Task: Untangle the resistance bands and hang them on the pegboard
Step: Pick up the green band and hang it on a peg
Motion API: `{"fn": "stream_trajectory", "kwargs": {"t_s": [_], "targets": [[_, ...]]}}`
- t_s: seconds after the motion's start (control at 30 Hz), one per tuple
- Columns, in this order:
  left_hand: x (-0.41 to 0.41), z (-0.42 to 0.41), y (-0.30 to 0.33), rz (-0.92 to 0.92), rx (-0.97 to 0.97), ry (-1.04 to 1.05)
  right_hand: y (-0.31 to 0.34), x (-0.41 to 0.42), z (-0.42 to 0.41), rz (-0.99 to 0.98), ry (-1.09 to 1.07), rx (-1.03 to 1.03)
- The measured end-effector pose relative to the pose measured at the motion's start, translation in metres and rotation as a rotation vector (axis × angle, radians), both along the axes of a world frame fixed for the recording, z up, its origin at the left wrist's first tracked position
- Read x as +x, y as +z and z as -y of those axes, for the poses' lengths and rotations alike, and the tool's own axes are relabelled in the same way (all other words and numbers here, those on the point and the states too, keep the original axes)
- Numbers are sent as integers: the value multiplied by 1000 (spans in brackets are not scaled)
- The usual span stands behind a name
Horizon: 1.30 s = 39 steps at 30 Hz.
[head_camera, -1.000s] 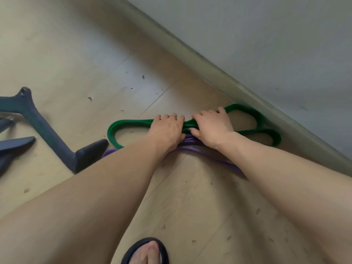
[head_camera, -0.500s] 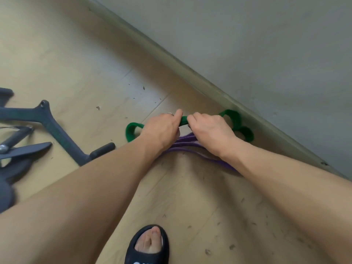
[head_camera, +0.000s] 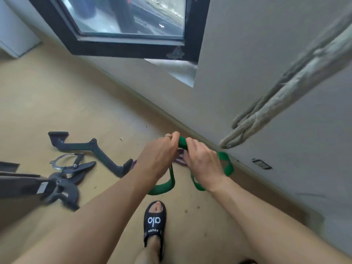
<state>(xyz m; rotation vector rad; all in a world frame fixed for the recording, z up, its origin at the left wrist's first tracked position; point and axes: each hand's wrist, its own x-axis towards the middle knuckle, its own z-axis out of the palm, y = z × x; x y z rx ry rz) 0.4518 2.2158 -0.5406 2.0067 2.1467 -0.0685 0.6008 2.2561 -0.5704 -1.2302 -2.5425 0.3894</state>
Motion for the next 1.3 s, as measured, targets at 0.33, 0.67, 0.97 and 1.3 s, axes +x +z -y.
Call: {"fn": "stream_trajectory", "kwargs": {"t_s": [0.33, 0.67, 0.97, 1.3], "targets": [[75, 51, 243, 110, -117, -209, 251, 93, 61, -204, -191, -602], [143, 21, 380, 286, -85, -528, 372, 196, 65, -443, -306, -696], [233, -45, 412, 291, -73, -710, 422, 295, 50, -561, -427, -627], [298, -96, 399, 437, -30, -651, 421, 347, 6, -664, -580, -671]]}}
